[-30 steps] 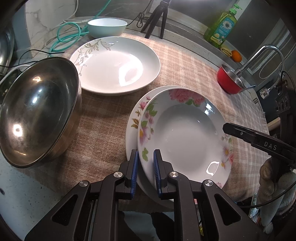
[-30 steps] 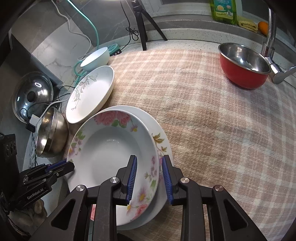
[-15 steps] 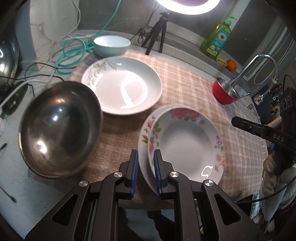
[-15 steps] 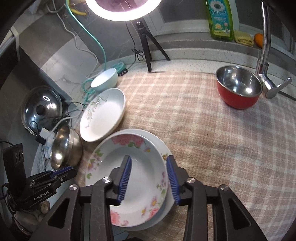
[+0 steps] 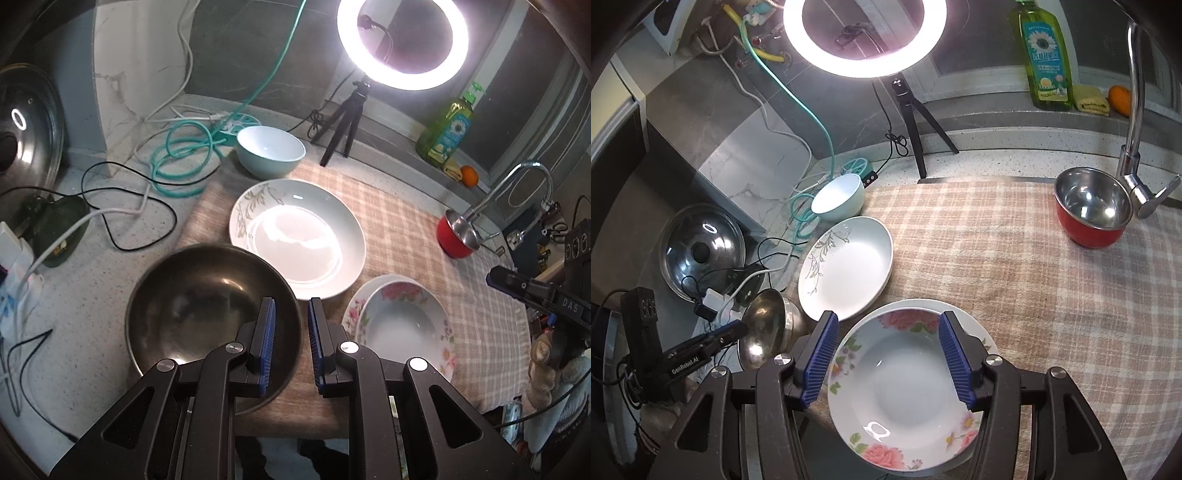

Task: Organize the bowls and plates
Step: 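Move both grippers to the leaf-pattern white plate and close on its rim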

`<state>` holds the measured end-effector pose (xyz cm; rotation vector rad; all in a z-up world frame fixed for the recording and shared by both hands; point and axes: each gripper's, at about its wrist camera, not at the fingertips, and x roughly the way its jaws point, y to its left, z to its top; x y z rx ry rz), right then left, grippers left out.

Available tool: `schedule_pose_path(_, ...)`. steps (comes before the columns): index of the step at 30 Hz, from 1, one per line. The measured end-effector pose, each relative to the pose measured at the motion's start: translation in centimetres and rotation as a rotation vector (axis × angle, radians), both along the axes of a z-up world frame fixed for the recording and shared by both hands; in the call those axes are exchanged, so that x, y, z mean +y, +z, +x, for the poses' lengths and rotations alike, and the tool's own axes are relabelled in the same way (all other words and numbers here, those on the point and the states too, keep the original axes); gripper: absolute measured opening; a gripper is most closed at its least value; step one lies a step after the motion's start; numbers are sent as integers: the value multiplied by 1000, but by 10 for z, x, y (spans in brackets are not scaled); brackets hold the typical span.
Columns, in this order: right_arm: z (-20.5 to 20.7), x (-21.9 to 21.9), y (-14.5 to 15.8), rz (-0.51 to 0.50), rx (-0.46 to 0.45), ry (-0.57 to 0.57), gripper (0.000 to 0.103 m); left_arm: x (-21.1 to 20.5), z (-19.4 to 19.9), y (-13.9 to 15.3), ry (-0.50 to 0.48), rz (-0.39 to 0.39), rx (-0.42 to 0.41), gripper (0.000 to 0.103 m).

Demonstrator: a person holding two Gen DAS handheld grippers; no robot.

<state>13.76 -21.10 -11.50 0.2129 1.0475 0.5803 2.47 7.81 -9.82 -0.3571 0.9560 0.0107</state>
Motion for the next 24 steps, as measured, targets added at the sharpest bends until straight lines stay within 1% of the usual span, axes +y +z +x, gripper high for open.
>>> schedule_pose_path(4,5,9,6,-21,21,9,53,11,8,4,6,7,-1,19)
schedule_pose_path(6,7,13,10,-22,15,31,53,15,14,6,16,13,-2,19)
schedule_pose_path(9,14,18,13,-29,-5,73,53,16,23,11,43,47,-2,19)
schedule_pose_path(11,22,20,12,-34,4,90,53,18,30,13,60,35,7,19)
schedule_pose_path(13,33,23,10,-23,21,122,53,21,37,14,75,40,22,19)
schedule_pose_path(15,42,28,9,-36,12,142,53,21,45,14,79,45,32,19)
schedule_pose_path(17,50,33,7,-41,14,163,53,26,55,9,76,10,63,19)
schedule_pose_path(19,59,39,1,-47,36,179,53,31,65,4,75,-13,96,19)
schedule_pose_path(22,72,47,-14,-45,97,182,53,36,80,-1,51,13,136,19)
schedule_pose_path(24,80,50,-23,-38,134,169,52,44,93,-6,35,11,164,19)
